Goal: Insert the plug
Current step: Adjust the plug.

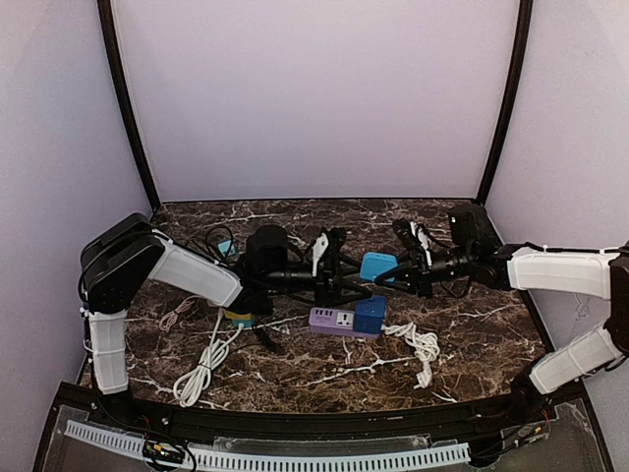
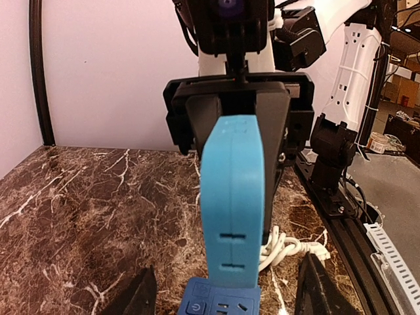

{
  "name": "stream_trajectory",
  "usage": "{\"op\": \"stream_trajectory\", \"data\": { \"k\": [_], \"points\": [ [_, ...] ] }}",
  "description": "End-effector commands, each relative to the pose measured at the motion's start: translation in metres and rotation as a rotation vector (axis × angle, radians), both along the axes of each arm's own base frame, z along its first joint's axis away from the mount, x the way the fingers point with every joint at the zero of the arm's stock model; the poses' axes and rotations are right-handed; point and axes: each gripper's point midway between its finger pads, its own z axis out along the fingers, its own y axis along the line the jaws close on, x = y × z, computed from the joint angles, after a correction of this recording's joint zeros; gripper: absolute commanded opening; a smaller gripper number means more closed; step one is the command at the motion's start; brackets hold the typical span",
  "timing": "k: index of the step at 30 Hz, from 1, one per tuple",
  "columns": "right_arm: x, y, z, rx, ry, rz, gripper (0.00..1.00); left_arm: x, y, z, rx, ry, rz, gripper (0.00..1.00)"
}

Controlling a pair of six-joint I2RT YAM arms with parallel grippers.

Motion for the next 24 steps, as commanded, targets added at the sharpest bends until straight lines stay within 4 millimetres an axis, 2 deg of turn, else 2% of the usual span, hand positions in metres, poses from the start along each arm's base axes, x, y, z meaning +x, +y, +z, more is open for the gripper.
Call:
{"op": "stream_trajectory", "data": {
  "k": [1, 19, 24],
  "points": [
    [-0.0023, -0.004, 0.0098, 0.011, -0.058, 0.004, 0.0, -0.0071, 0.0023, 0.0058, 0.0, -0.041, -0.008, 0.56],
    [-0.0039, -0.0029, 0.005, 0.006, -0.068, 0.027, 0.0, -0.0094, -0.004, 0.0088, -0.015, -0.033, -0.038, 0.33],
    [-0.0047, -0.0026, 0.0017, 0.002, -0.06, 0.033, 0.0, -0.0082, -0.0036, 0.011, -0.022, -0.039, -0.035, 0.31]
  ]
}}
